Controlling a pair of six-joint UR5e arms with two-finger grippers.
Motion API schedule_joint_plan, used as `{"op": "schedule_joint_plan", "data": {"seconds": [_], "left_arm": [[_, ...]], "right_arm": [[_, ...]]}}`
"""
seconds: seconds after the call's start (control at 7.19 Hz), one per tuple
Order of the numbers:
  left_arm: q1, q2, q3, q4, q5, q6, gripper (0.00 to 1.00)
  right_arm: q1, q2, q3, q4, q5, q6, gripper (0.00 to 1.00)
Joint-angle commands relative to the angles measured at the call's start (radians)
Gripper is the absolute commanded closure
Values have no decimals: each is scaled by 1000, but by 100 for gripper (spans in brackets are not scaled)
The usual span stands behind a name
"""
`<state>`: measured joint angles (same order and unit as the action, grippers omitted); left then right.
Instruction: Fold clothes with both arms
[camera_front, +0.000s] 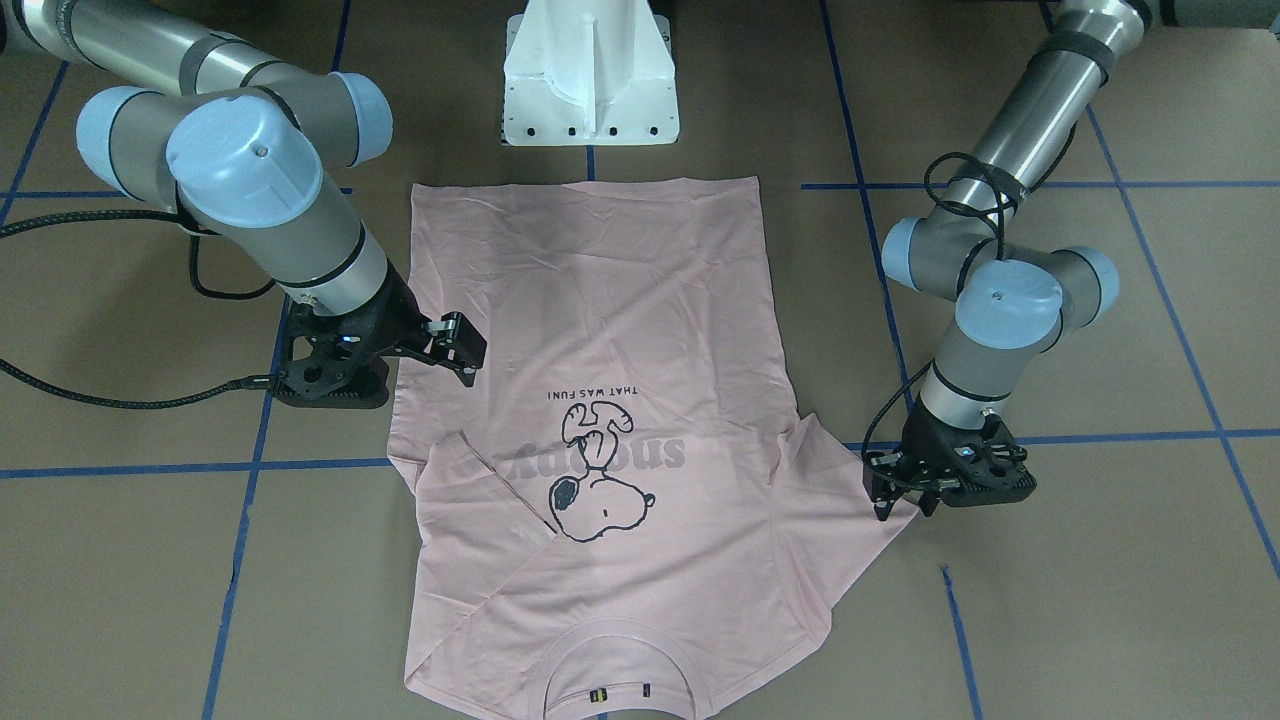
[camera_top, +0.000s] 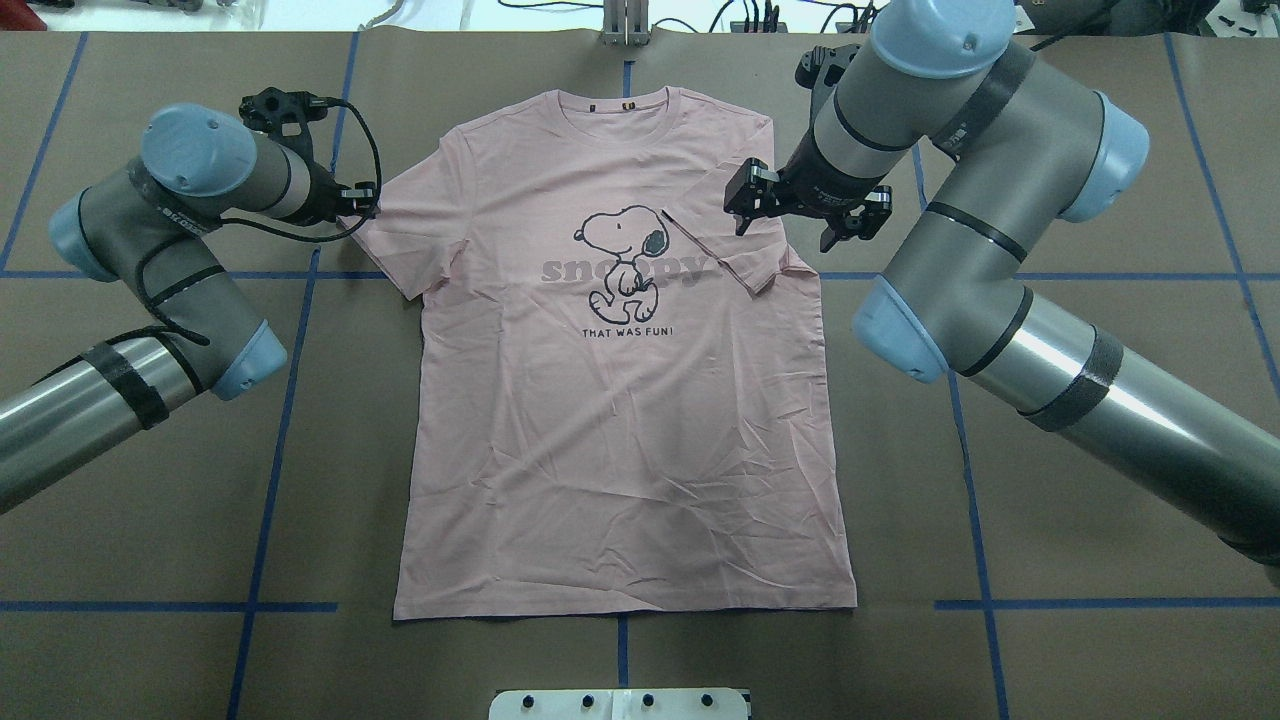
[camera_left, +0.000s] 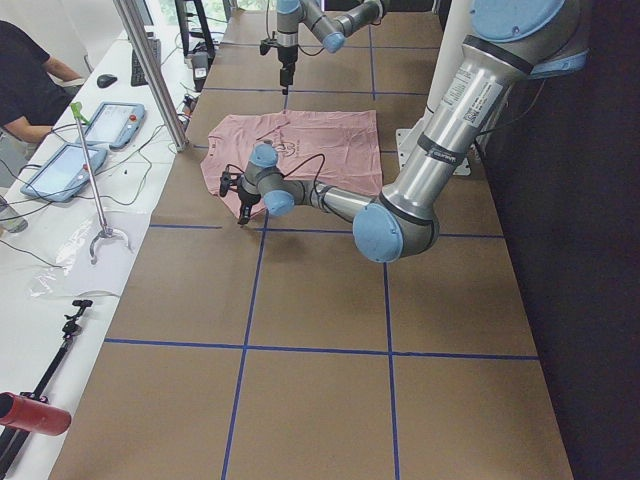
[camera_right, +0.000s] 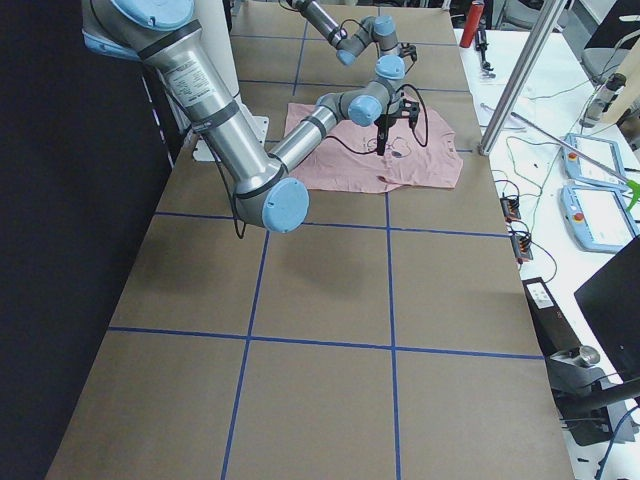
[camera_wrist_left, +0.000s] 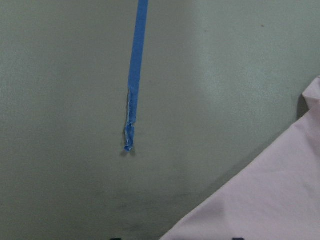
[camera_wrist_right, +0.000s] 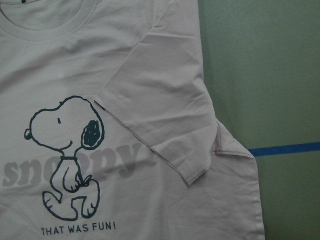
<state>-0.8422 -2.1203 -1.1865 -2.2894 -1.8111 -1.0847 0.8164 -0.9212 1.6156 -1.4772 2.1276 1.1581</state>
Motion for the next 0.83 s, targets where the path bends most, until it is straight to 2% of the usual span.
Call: {"op": "schedule_joint_plan", "data": {"seconds": [0.0,0.28,0.42,0.56,0.7], "left_arm": [[0,0,-2,2,-1,8,100],[-1,-6,-22,14,-5,-4,100],[-1,-6,-104,77,-5,-9,100],[0,-30,-175,197,-8,-24,100],[14,-85,-170,226,-8,-120,100]], "right_arm": [[1,-4,3,0,0,0,0],[0,-7,3,0,0,0,0],[1,-10,3,0,0,0,0],[1,-13,3,2,2,-1,0],[1,-16,3,2,2,-2,0]]}}
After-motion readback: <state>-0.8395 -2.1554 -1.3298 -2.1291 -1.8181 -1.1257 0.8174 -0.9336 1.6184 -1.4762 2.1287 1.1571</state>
